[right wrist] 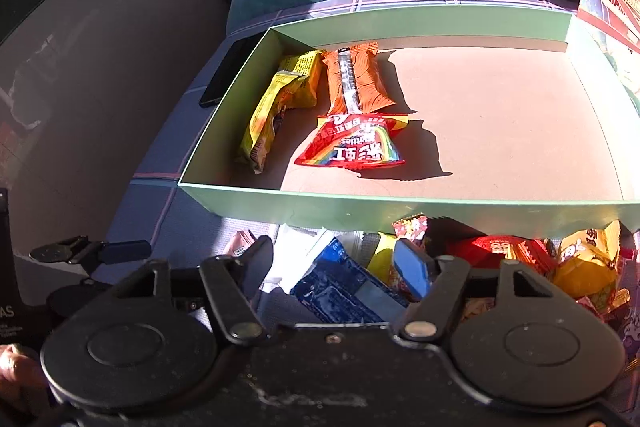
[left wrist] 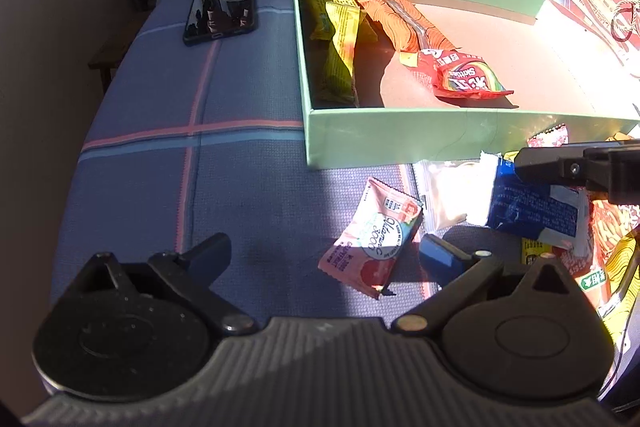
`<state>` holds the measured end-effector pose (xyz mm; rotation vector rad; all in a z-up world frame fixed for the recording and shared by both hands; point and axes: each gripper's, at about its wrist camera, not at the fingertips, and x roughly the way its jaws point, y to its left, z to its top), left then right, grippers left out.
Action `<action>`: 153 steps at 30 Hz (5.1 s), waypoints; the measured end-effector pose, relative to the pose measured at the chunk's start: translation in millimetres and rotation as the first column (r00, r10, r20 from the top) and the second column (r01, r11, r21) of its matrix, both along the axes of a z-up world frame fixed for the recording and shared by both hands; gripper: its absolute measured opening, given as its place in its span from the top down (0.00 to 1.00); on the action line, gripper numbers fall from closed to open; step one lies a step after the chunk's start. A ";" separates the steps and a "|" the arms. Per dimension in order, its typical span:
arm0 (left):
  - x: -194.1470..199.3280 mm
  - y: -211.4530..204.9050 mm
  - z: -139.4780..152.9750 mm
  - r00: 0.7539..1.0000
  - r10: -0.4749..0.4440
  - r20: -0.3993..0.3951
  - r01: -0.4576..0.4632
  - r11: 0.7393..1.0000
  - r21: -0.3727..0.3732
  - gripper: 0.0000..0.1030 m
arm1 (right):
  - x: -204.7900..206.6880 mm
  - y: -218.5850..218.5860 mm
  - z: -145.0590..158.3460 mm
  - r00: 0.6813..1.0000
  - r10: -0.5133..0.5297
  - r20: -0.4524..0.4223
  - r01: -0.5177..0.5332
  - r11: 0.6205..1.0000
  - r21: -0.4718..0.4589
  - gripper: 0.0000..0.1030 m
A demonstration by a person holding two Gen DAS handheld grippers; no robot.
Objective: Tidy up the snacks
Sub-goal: 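Grasp the pink Vitamin candy with the left tool while the right tool grasps the blue packet, then release the pink candy and blue packet into the green box with both tools, then grasp the yellow bar with the left tool while the right tool grasps a yellow wafer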
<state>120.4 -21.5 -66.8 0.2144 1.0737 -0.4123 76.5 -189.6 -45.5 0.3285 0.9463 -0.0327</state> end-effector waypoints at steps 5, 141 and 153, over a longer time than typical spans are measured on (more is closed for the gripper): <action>-0.4 -14.4 -9.5 0.999 -0.053 0.000 0.053 0.999 0.005 0.16 | 1.0 -0.1 -6.5 1.000 0.016 -0.016 -0.016 1.000 -0.001 0.34; -70.8 -112.6 -5.0 0.968 -0.252 -0.012 0.252 0.967 -0.038 0.71 | -139.7 -86.5 -24.9 0.904 -0.371 -0.212 0.405 0.903 0.145 0.44; -78.5 -87.8 -0.8 0.973 -0.226 -0.051 0.223 0.973 -0.057 0.69 | -113.1 -33.6 -30.5 0.971 -0.213 -0.111 0.187 0.961 -0.203 0.50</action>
